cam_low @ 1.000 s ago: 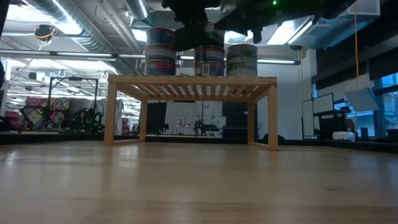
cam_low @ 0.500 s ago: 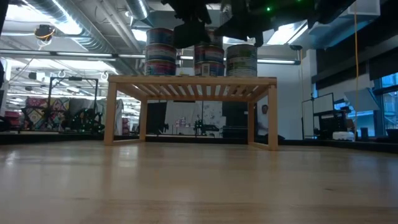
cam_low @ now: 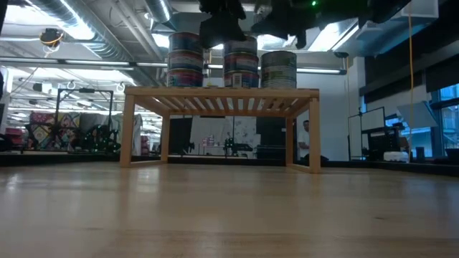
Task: Stack canned seafood by type on shelf
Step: Stack the blue tuna can on top of the blue tuna cans on the shelf, then return to Home Position
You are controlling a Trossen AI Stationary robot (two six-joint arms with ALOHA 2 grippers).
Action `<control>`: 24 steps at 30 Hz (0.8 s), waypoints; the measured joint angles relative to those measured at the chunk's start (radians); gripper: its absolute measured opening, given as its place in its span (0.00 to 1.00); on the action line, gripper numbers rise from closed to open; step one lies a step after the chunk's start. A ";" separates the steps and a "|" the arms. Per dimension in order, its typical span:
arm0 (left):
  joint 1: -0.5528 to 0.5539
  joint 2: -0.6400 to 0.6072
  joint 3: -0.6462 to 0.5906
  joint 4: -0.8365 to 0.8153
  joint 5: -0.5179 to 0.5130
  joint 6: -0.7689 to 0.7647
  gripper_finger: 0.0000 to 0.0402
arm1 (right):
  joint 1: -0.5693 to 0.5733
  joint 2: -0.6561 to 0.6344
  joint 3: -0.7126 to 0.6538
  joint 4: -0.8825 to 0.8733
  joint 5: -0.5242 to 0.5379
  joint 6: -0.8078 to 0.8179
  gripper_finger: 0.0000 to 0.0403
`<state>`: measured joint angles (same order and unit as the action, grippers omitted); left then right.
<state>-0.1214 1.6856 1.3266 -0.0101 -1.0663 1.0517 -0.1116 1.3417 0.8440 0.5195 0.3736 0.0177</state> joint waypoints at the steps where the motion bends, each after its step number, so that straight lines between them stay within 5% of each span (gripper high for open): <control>1: -0.007 0.000 0.000 0.000 -0.012 0.005 0.66 | 0.000 -0.014 0.000 0.000 -0.003 0.000 0.00; 14: -0.111 0.000 0.000 -0.083 -0.140 0.070 0.66 | 0.001 -0.269 0.000 -0.254 -0.027 -0.001 0.00; 19: -0.143 -0.001 0.000 -0.106 -0.210 -0.105 0.65 | 0.001 -0.401 0.000 -0.383 -0.070 -0.001 0.00; 24: -0.144 -0.021 0.002 -0.226 -0.226 -0.322 0.49 | 0.001 -0.519 0.000 -0.503 -0.107 -0.001 0.00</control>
<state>-0.2656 1.6644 1.3285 -0.2361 -1.2919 0.7293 -0.1108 0.8222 0.8440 0.0161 0.2661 0.0170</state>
